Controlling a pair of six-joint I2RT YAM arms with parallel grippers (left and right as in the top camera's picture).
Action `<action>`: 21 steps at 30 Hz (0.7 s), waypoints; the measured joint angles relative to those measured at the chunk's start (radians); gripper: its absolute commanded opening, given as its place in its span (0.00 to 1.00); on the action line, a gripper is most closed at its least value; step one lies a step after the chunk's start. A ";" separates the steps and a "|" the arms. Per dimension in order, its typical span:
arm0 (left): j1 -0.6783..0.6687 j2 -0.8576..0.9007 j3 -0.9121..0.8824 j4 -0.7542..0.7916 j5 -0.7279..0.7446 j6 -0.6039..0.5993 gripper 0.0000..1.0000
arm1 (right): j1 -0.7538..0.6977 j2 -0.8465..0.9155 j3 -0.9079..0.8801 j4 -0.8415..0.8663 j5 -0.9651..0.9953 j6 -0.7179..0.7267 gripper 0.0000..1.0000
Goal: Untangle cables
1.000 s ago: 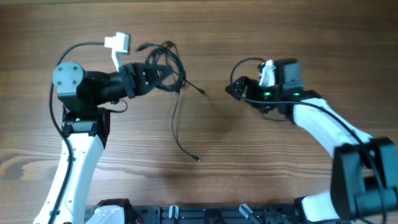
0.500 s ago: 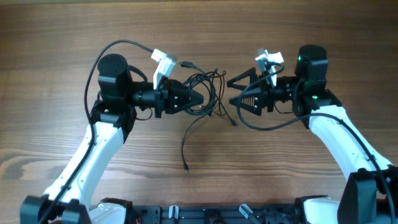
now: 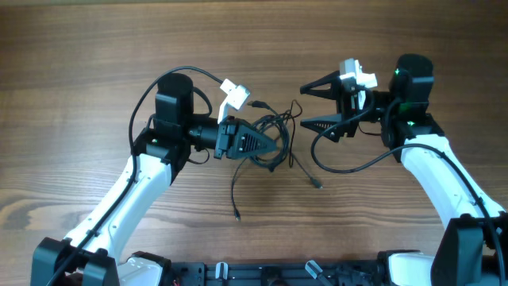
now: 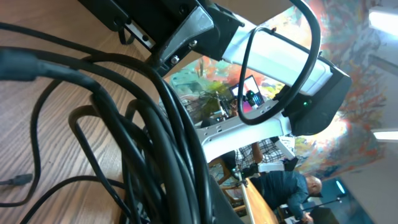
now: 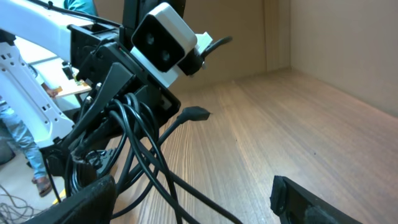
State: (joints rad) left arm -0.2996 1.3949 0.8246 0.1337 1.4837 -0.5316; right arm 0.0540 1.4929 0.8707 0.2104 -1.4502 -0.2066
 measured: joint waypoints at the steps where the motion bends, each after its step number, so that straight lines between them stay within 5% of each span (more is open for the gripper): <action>1: -0.001 0.000 0.000 0.001 0.000 -0.005 0.07 | 0.004 0.001 0.000 -0.024 0.000 -0.020 0.81; 8: -0.001 0.000 0.000 0.001 0.000 -0.050 0.06 | 0.110 0.076 0.000 -0.084 0.126 -0.193 0.70; 9: -0.001 0.000 0.000 0.001 0.001 -0.050 0.06 | 0.129 0.086 0.000 -0.079 0.164 -0.201 0.62; 10: -0.001 0.000 0.000 0.001 0.002 -0.051 0.06 | 0.154 0.098 0.000 -0.061 0.211 -0.212 0.16; 11: -0.001 0.000 0.000 0.000 0.004 -0.051 0.07 | 0.189 0.111 0.000 -0.039 0.276 -0.223 0.04; 15: -0.001 0.000 0.000 0.000 -0.008 -0.053 0.08 | 0.222 0.112 0.000 0.030 0.442 -0.176 0.04; 18: -0.001 0.000 0.000 0.000 -0.092 -0.055 0.13 | 0.143 0.108 -0.001 0.058 0.478 0.022 0.04; 21: -0.001 0.000 0.002 -0.051 -0.268 -0.055 0.04 | -0.050 0.059 -0.001 0.068 0.423 0.248 0.04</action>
State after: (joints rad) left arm -0.3004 1.3949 0.8265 0.0822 1.2156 -0.5865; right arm 0.0044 1.5520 0.8700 0.2787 -1.0267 0.0414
